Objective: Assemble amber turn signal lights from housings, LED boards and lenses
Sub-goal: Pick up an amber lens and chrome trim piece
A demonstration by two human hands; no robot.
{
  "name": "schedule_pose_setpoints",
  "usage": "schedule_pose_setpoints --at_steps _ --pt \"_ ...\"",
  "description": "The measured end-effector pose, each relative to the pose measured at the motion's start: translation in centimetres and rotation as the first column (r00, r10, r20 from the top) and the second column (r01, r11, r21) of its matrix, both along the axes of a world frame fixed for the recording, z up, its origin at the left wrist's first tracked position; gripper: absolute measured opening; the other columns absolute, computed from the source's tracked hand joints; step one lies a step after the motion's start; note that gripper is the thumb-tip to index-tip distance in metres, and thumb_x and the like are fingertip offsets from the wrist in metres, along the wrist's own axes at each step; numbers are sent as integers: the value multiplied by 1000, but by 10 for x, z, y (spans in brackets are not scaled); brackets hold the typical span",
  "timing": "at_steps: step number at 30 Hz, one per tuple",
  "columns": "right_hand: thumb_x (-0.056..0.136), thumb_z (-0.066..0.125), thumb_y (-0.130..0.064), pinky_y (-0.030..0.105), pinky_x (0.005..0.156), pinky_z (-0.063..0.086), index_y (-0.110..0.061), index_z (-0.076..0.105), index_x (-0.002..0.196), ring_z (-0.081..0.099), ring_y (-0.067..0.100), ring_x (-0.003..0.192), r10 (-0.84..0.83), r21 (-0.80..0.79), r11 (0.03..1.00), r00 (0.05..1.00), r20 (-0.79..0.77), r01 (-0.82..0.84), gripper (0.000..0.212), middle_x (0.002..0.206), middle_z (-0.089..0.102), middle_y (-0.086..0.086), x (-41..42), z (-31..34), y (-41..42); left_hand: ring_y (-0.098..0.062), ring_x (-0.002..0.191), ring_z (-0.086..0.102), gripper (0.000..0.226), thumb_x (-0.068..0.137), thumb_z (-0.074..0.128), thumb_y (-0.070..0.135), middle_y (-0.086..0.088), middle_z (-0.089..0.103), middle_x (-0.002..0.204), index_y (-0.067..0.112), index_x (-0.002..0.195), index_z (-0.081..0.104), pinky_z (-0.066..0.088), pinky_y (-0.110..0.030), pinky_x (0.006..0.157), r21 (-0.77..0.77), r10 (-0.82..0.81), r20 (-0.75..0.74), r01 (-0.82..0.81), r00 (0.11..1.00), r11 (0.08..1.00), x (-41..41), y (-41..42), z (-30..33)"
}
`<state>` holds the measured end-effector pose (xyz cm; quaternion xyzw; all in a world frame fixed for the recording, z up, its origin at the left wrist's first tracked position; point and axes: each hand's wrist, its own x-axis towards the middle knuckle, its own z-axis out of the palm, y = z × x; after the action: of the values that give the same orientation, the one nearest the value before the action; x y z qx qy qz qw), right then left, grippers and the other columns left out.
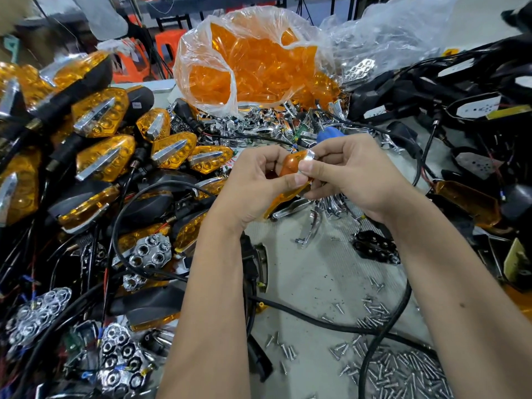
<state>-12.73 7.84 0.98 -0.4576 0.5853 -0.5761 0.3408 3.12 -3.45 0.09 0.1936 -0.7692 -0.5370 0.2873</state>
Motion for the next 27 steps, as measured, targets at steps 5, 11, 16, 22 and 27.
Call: schedule_pose_setpoints --at_steps 5,11,16,22,27 --pt "84 78 -16 33 69 63 7 67 99 69 24 75 93 22 995 992 81 -95 30 89 67 21 -10 5 8 -25 79 59 20 79 87 6 -29 66 86 -2 92 74 54 -48 78 -81 27 4 -26 1000 996 -3 6 6" --pt "78 81 -25 22 51 52 -18 80 81 63 14 54 282 70 958 958 -59 -278 8 69 70 3 -20 14 22 -28 90 65 26 72 90 6 -20 70 91 8 94 75 55 -36 86 40 -115 59 113 992 993 9 -1 10" --pt "74 92 -28 21 46 47 -16 81 86 60 15 52 475 316 858 860 -188 -405 20 67 70 12 -18 17 23 -17 98 71 22 86 76 38 -7 77 107 20 99 79 59 -37 90 187 -12 69 -1 998 982 12 -2 7" --pt "91 76 -21 20 44 51 -11 79 105 77 24 71 662 423 685 749 -23 -593 18 98 79 16 -13 21 25 -18 83 73 28 98 67 41 -5 79 96 16 95 78 63 -37 82 173 125 102 -141 987 975 10 -3 5" --pt "94 75 -10 21 43 50 -9 77 89 67 13 52 367 383 890 889 -275 -249 5 72 75 9 -15 19 19 -16 72 69 22 99 69 29 -5 77 87 8 97 76 60 -27 67 149 150 148 -172 978 974 8 0 5"
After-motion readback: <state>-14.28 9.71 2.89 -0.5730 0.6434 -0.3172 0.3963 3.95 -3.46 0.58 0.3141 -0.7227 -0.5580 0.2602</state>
